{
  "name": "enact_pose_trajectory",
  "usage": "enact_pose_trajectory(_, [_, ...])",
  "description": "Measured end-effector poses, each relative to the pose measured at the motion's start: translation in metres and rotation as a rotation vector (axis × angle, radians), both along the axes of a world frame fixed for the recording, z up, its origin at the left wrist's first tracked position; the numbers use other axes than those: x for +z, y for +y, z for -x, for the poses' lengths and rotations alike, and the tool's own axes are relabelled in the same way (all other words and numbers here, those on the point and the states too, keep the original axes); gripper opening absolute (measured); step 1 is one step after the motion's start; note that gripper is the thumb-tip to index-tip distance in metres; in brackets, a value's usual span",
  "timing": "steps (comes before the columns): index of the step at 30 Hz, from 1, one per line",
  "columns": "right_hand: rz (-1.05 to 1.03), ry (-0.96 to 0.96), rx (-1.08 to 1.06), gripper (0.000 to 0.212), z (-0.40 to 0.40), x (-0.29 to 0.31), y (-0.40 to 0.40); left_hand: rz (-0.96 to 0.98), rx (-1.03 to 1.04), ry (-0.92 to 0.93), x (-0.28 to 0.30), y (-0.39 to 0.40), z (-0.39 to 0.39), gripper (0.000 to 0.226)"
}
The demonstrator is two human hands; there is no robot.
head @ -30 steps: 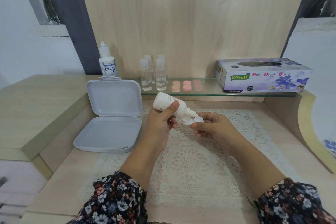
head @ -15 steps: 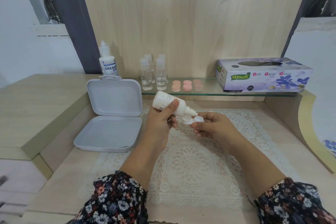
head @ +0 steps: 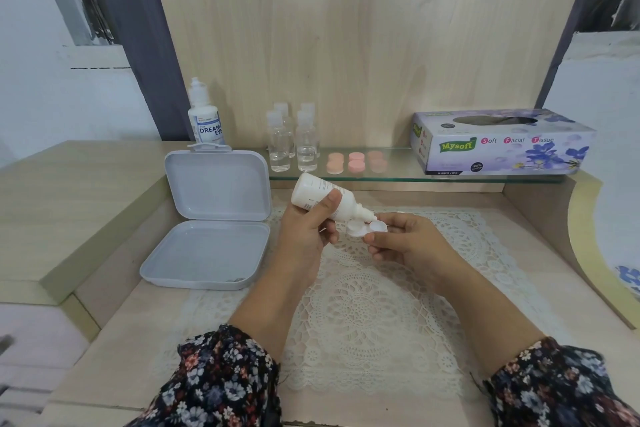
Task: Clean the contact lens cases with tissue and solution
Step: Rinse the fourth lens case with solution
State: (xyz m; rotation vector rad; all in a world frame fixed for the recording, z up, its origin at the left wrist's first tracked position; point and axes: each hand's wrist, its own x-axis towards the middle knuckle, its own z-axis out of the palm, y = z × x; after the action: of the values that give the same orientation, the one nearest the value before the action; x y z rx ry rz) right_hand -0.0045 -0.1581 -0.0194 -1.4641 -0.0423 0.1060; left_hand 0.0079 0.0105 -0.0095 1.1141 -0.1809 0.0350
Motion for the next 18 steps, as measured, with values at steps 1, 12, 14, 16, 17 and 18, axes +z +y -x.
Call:
enact_pose_trajectory(1, [0.004,-0.001,0.001,0.029,0.0002,0.0,-0.0001,0.0,0.003,0.001,-0.0001,-0.0001,-0.0002,0.028])
enact_pose_trajectory(12, [0.011,0.001,0.006,0.03,0.0004,0.0,-0.0004,0.024,0.021,0.019,-0.001,-0.0002,-0.0014,0.041])
enact_pose_trajectory(14, [0.008,0.001,0.005,0.03,0.0004,0.0003,-0.0003,0.025,0.016,0.018,-0.0019,0.0003,-0.002,0.043])
enact_pose_trajectory(16, [0.006,0.001,0.003,0.03,0.0003,0.0004,-0.0003,0.022,0.007,0.014,-0.0022,0.0005,-0.0019,0.045])
enact_pose_trajectory(17, [0.005,0.003,0.003,0.031,0.0003,0.0004,-0.0003,0.02,0.006,0.012,-0.002,0.0006,-0.0019,0.043])
enact_pose_trajectory(18, [0.003,0.004,0.003,0.031,0.0002,0.0004,-0.0003,0.021,0.004,0.011,-0.0015,0.0004,-0.0014,0.042])
